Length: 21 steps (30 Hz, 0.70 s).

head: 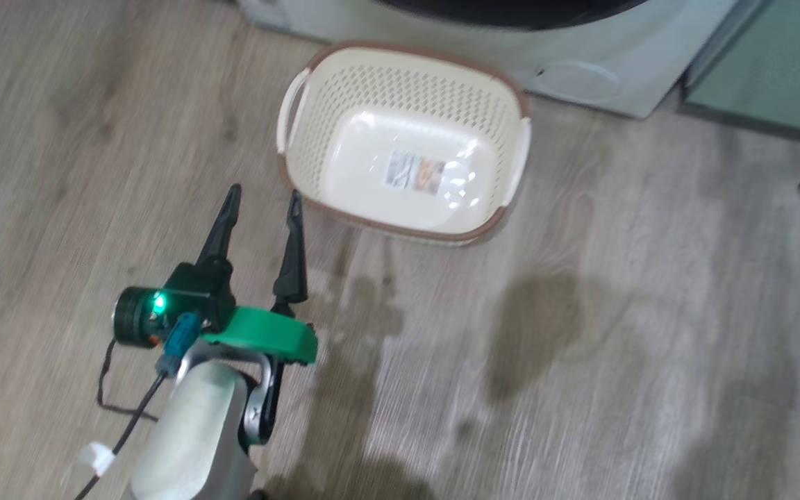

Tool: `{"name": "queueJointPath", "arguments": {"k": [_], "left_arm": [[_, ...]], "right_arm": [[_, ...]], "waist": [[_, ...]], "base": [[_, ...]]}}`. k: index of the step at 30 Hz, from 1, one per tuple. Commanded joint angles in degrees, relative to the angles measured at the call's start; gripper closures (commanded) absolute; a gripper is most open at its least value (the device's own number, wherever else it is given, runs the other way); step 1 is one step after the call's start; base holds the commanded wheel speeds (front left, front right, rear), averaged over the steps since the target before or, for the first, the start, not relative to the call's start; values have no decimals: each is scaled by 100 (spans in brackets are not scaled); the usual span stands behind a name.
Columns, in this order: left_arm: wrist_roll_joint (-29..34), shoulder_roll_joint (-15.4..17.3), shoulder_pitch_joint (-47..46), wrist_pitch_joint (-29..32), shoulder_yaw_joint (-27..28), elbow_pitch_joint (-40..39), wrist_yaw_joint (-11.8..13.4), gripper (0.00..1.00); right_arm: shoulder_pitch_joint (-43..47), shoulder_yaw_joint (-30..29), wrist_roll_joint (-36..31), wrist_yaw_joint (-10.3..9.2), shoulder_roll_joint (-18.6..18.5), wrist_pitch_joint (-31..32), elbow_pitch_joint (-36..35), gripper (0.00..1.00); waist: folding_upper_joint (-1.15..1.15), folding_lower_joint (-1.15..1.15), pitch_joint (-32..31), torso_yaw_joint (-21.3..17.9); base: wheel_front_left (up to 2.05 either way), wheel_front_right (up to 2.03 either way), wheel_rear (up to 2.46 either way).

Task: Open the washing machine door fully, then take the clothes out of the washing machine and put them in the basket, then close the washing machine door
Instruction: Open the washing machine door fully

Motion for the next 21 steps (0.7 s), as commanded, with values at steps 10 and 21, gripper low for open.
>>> {"name": "queueJointPath", "arguments": {"k": [10, 21], "left_arm": [[-280, 60, -444, -54, -223, -334, 202, 0], [-464, 60, -586, -54, -429, -442, 340, 0]], "right_arm": [[-1370, 375, 23, -3, -375, 930, 434, 100], [-2130, 664, -141, -3, -410, 1194, 903, 100]], "waist": [[0, 0, 839, 506], [0, 0, 1152, 727]], "base": [[0, 0, 0], [0, 0, 0]]}}
